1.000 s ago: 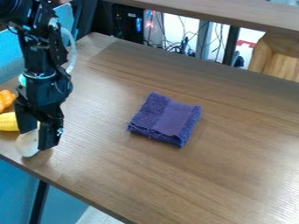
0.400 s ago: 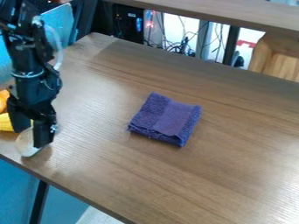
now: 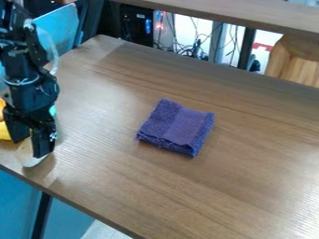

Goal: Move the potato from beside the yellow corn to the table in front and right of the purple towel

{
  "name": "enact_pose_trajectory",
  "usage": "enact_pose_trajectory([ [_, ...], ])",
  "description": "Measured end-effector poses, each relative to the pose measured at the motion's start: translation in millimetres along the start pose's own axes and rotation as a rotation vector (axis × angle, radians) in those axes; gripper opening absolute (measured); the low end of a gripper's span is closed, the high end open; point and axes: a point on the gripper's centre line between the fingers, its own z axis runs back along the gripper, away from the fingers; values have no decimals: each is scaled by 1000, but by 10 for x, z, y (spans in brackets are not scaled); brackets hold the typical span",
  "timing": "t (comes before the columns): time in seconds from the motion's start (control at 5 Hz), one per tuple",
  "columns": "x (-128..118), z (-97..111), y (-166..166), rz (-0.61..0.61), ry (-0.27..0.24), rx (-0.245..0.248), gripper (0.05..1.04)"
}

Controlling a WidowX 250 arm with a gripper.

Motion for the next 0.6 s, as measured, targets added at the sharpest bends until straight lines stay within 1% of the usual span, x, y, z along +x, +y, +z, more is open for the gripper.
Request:
enact_pose_trajectory([
  [0.2, 23, -75, -3, 5, 1, -11, 1000],
  [0.4, 39, -157, -20, 15, -9, -34, 961],
  [0.6, 32, -162, -11, 25, -5, -31, 721],
])
